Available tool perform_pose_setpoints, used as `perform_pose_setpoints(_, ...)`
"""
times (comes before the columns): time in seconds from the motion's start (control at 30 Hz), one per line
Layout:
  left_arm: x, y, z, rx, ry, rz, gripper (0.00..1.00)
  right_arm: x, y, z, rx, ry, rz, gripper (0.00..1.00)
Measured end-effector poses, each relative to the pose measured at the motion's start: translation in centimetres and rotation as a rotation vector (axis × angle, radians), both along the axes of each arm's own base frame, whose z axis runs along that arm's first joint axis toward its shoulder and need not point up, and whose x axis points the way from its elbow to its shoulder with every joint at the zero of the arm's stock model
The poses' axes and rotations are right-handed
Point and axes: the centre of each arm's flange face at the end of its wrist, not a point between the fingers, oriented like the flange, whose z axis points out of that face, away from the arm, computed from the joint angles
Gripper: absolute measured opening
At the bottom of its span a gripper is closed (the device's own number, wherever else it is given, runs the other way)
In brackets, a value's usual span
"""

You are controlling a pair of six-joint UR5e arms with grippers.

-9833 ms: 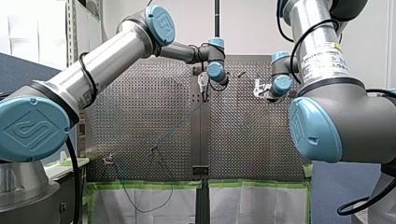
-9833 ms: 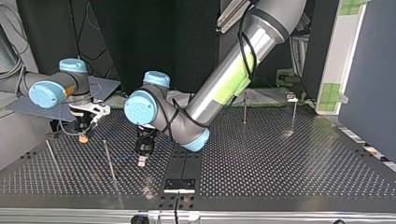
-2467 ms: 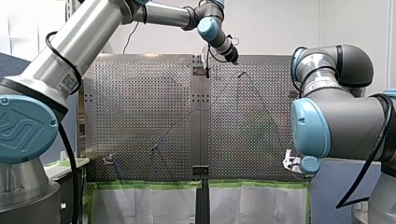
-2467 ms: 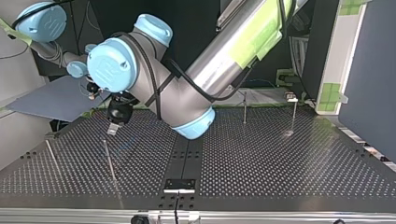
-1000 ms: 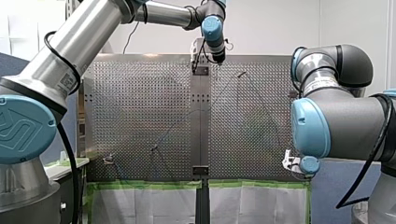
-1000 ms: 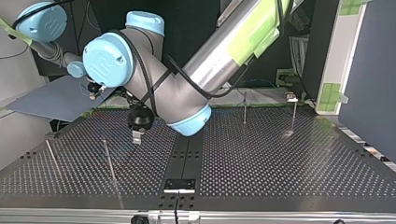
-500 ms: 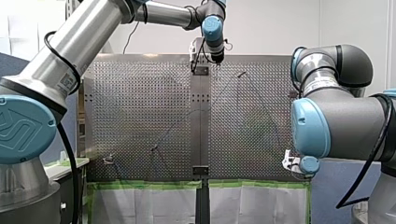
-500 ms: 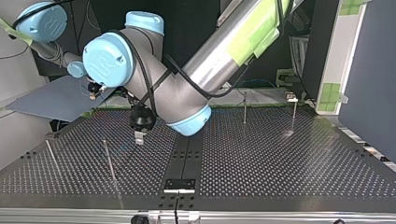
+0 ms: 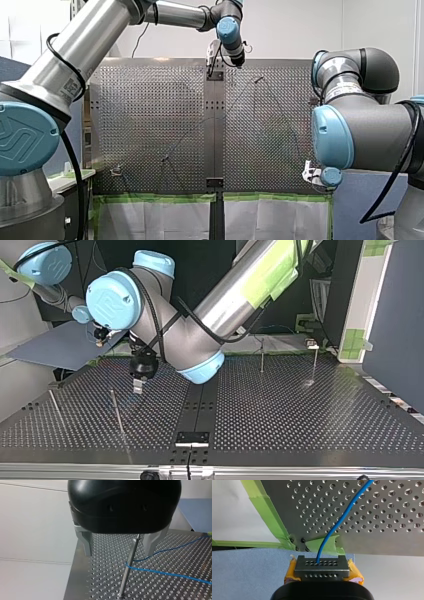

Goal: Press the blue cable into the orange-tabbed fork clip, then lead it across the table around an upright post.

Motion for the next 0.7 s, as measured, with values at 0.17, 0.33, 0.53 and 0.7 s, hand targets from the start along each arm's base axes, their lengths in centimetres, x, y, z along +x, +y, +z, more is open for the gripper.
perform_pose_setpoints(0.17,-0.02,-0.05,-0.01,0.0,0.0,-0.001,1.0,0.0,0.0,0.0,0.0,0.0,0.0,0.0)
perform_pose_setpoints(0.33,-0.04,-0.05,-0.01,-0.002,0.0,-0.001,1.0,0.0,0.0,0.0,0.0,0.0,0.0,0.0)
perform_pose_setpoints(0.53,-0.43,0.01,-0.39,-0.008,0.016,0.013,1.0,0.02,0.01,0.0,0.0,0.001,0.001,0.0)
perform_pose_setpoints(0.7,-1.0,0.68,-0.03,-0.031,0.007,0.023,1.0,0.04,0.02,0.0,0.001,0.002,0.001,0.0)
